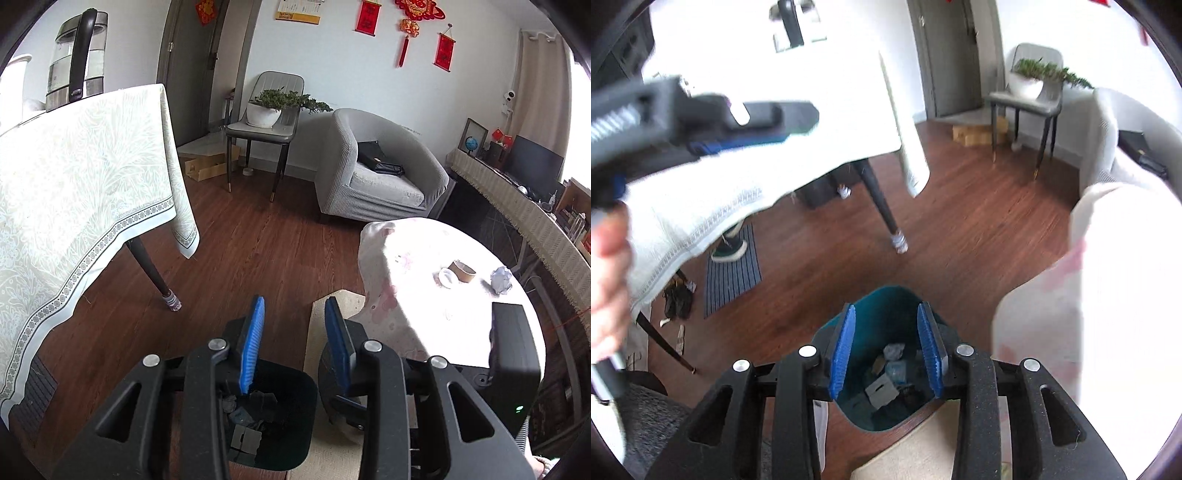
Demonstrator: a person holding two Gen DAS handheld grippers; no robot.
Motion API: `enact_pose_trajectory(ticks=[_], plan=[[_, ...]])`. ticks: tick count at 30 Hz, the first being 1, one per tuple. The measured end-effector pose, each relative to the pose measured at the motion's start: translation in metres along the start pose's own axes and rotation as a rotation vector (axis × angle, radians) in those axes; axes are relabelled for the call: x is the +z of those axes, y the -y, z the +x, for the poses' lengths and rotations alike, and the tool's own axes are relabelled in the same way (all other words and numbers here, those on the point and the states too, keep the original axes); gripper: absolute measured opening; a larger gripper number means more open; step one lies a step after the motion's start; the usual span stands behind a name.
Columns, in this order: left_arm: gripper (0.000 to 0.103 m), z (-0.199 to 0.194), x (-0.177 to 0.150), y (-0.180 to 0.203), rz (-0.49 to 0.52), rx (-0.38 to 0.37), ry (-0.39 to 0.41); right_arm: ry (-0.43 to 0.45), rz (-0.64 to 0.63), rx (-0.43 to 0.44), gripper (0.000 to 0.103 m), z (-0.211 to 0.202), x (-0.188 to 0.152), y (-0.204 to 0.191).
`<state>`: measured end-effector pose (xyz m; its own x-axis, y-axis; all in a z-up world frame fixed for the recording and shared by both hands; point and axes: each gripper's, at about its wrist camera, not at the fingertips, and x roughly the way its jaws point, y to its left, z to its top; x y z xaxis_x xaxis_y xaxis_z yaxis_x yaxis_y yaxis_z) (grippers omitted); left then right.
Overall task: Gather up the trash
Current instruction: 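Move both grippers back over the table toward the white cup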
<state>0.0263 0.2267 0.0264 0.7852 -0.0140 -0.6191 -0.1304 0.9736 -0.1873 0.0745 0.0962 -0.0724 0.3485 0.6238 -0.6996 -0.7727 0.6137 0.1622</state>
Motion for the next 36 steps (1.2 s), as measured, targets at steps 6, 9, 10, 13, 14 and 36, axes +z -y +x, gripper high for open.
enact_pose_trajectory(ticks=[6, 9, 10, 13, 14, 36], plan=[[0.041, 0.008, 0.003, 0.017, 0.002, -0.006, -0.003, 0.077, 0.036, -0.052, 0.033, -0.043, 0.003, 0.025], [0.045, 0.013, 0.004, 0.029, 0.013, -0.019, -0.006, 0.099, 0.067, -0.078, 0.033, -0.058, 0.001, 0.042], [0.046, 0.015, 0.004, 0.034, 0.018, -0.024, -0.006, 0.106, 0.077, -0.087, 0.032, -0.062, 0.000, 0.047], [0.050, 0.020, 0.004, 0.049, 0.036, -0.036, -0.010, 0.123, 0.106, -0.114, 0.032, -0.075, -0.003, 0.063], [0.051, 0.022, 0.003, 0.055, 0.044, -0.041, -0.012, 0.130, 0.114, -0.125, 0.032, -0.080, -0.004, 0.069], [0.062, 0.090, 0.007, 0.166, 0.156, -0.140, -0.047, 0.144, 0.229, -0.274, 0.032, -0.140, -0.040, 0.186]])
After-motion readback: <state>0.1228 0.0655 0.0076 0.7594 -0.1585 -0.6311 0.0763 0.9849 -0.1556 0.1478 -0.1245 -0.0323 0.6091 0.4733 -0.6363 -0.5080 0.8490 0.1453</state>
